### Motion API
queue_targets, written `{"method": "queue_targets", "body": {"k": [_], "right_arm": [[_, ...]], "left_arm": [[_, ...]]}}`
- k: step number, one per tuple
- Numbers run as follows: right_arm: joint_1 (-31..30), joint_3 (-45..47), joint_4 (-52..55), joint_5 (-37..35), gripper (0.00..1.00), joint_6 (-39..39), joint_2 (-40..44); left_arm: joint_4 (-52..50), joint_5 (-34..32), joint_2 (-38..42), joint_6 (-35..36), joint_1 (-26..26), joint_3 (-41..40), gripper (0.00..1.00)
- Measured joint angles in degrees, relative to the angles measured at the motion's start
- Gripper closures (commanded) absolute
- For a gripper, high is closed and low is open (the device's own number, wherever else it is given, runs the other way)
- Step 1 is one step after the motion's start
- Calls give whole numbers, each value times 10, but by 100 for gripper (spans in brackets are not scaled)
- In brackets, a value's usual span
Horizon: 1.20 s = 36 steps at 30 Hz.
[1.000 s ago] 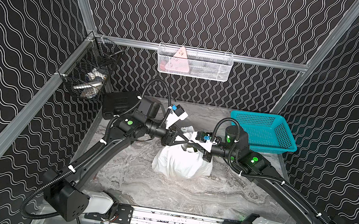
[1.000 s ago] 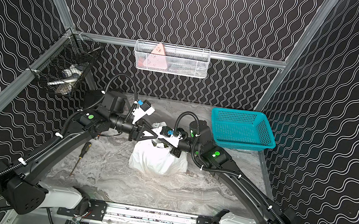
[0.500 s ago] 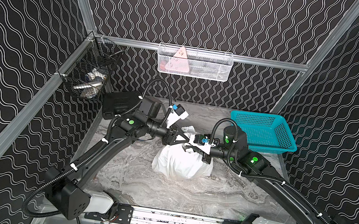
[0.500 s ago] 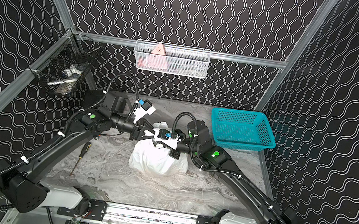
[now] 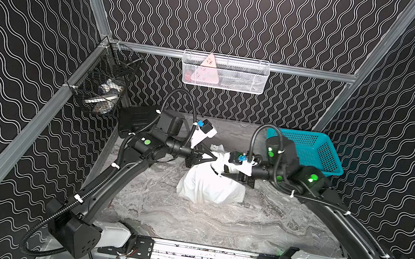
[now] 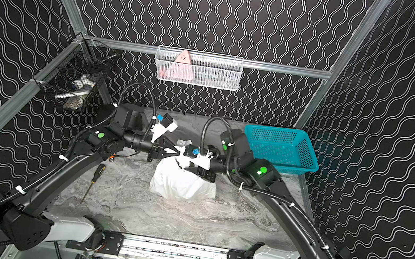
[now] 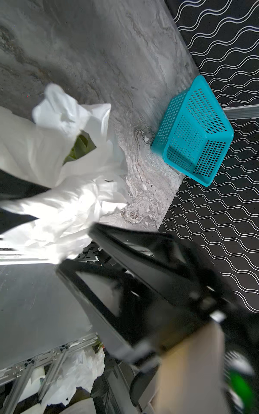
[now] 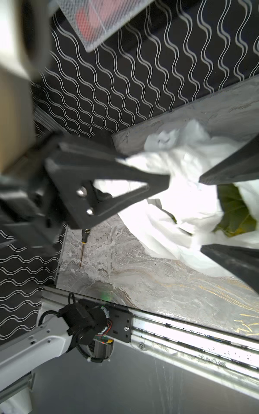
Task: Place the pineapple into a plastic bag & tie a knot
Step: Cross the plastic bag at the center of the board.
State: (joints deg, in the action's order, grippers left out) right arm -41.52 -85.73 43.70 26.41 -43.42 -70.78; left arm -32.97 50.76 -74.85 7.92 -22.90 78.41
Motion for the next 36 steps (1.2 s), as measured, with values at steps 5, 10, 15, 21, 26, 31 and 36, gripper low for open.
{"method": "queue_targets", "body": {"k": [5, 10, 15, 21, 26, 31, 36], "right_arm": [[55, -55, 94, 1, 20, 10, 61], [113, -23, 89, -16, 23, 61, 59], [103, -74, 75, 12, 29, 101, -47], [36, -127, 84, 13, 39, 82, -120], [5, -121, 101, -7, 53, 41, -137], [1, -100, 99, -31, 67, 10, -138], [-4, -101, 92, -38, 56, -1, -148]], "left_arm": [[17, 3, -2, 12, 0, -6, 100], [64, 18, 9, 11, 0, -37, 100], [84, 30, 15, 13, 0, -47, 100], [72, 30, 14, 43, 0, -40, 100], [59, 32, 14, 58, 0, -36, 100], [50, 35, 16, 68, -3, -35, 100], [46, 36, 17, 73, -5, -35, 100]]}}
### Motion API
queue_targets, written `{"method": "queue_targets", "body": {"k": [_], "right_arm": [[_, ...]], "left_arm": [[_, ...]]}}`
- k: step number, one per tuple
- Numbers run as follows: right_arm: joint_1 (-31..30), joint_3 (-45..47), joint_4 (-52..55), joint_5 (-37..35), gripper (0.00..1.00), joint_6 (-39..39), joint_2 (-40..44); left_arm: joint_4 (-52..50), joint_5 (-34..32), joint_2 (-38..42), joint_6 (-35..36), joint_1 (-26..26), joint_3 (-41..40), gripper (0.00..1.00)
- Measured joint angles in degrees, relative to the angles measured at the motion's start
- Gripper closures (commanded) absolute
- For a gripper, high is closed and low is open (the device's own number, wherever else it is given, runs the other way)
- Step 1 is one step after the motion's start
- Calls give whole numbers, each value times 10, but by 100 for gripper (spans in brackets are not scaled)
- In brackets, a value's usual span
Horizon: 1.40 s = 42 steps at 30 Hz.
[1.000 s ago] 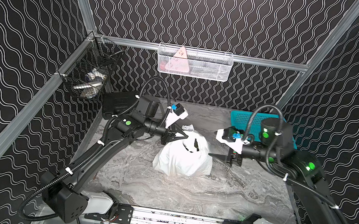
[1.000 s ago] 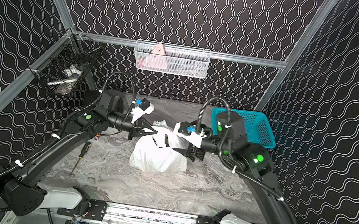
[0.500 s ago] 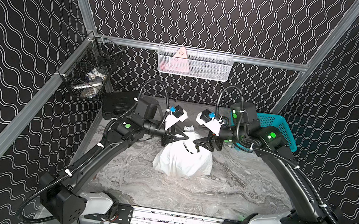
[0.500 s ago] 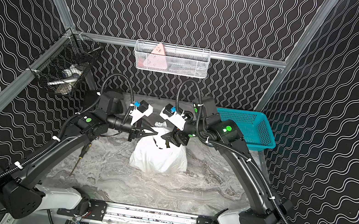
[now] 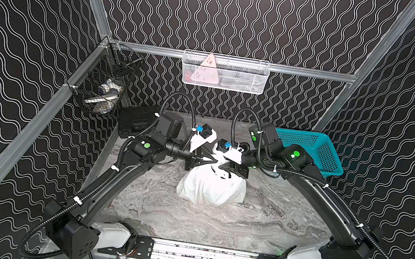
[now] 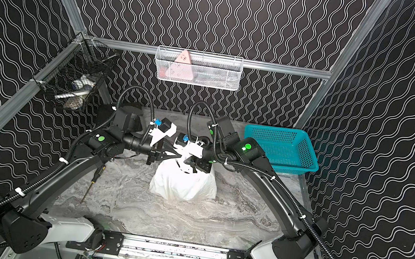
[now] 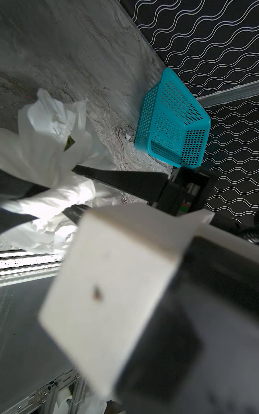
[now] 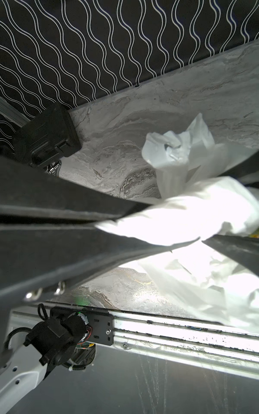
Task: Place the pineapple into a plastic bag & tie a knot
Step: Cross the plastic bag at the center of the board.
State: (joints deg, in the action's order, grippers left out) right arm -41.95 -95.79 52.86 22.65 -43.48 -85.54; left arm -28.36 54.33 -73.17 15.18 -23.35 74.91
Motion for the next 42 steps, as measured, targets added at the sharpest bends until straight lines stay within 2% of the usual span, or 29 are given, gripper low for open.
{"method": "queue_targets", "body": {"k": [2, 4, 13, 16, 18, 19, 22, 23, 28, 31, 35, 38, 42], "right_arm": [[0, 2, -4, 7, 54, -3, 2], [-1, 6, -8, 18, 57, -6, 5], [-2, 11, -23, 25, 86, -7, 0], [-6, 13, -28, 25, 100, -5, -5], [-9, 21, -39, 25, 100, 0, -4], [-10, 31, -52, 23, 100, 3, 0], [-12, 79, -106, -5, 100, 4, 25], [-13, 99, -125, -17, 100, 1, 37], [-13, 160, -185, -57, 100, -28, 95], [-15, 173, -211, -64, 100, -50, 108], [-23, 194, -237, -71, 100, -71, 116], [-28, 214, -262, -80, 100, -88, 123], [-31, 232, -306, -111, 100, -102, 127]], "left_arm": [[-2, -1, 0, 5, -1, 1, 100], [-3, -2, 1, 11, -2, 1, 100], [-12, -2, 2, 14, -5, 1, 100], [-17, -4, 3, 14, -7, 1, 100], [-21, -8, 7, 14, -7, 0, 92], [-21, -11, 9, 12, -7, -1, 83], [-23, -16, 20, -2, -8, 0, 72], [-26, -21, 29, -5, -8, 3, 65], [-26, -62, 66, -27, 2, 48, 44], [-17, -123, 59, -53, 9, 45, 47], [-13, -175, -24, -71, 10, 23, 58], [-21, -159, -73, -81, 9, 9, 64], [16, -102, -66, -97, 4, -33, 66]]}}
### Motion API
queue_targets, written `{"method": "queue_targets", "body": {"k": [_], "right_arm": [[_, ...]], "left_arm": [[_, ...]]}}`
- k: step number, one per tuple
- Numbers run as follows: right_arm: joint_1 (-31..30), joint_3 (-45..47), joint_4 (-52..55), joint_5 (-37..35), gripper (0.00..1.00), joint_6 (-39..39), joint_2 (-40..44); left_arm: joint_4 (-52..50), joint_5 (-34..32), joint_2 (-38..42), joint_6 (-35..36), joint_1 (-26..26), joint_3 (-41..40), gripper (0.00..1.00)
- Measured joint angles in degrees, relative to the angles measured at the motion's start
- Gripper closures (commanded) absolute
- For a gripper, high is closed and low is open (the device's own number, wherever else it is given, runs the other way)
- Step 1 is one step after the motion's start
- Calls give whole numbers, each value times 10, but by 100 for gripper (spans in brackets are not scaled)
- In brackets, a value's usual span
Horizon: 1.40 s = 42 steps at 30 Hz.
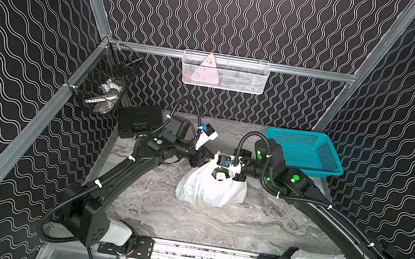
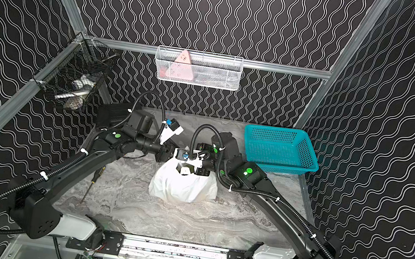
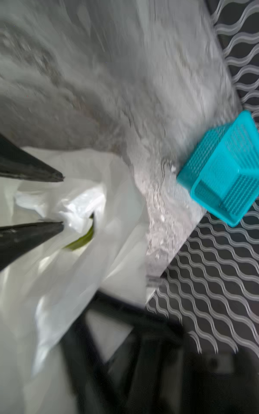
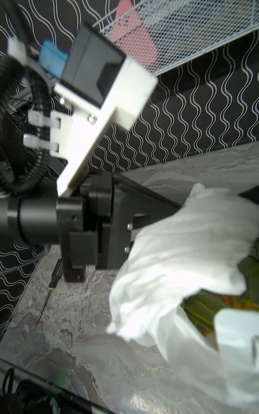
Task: Place the pineapple into a plastic bag & tie a knot
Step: Cross the plastic bag at the center of the board, then tie the plastic bag at the center of the board.
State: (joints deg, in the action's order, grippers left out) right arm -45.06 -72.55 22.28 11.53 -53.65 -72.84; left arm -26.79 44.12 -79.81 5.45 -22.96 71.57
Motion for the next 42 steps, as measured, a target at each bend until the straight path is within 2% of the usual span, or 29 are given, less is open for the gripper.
{"method": "queue_targets", "body": {"k": [5, 10, 16, 22, 24, 27, 30, 35, 39, 42], "right_arm": [[1, 45, -93, -17, 100, 13, 11], [1, 114, -222, 0, 100, 85, 17], [1, 157, -347, 56, 100, 210, 11], [2, 205, -471, 100, 100, 337, 2], [2, 215, -495, 108, 100, 365, 2], [8, 226, -513, 121, 100, 399, 10], [17, 223, -507, 133, 100, 414, 18], [17, 215, -487, 150, 100, 425, 21], [17, 209, -475, 161, 100, 427, 19], [17, 203, -466, 167, 100, 434, 17]], "left_arm": [[50, 64, 38, -34, -10, -78, 71], [147, 73, 91, -106, -19, -177, 72], [312, 34, 121, -219, -32, -250, 70], [448, -30, 164, -296, -58, -324, 59], [448, -55, 185, -299, -58, -331, 55], [398, -85, 218, -260, -48, -308, 48], [321, -125, 253, -186, -36, -273, 43], [225, -160, 277, -59, -34, -242, 51], [180, -186, 260, 15, -34, -211, 71], [184, -188, 261, 51, -34, -202, 67]]}}
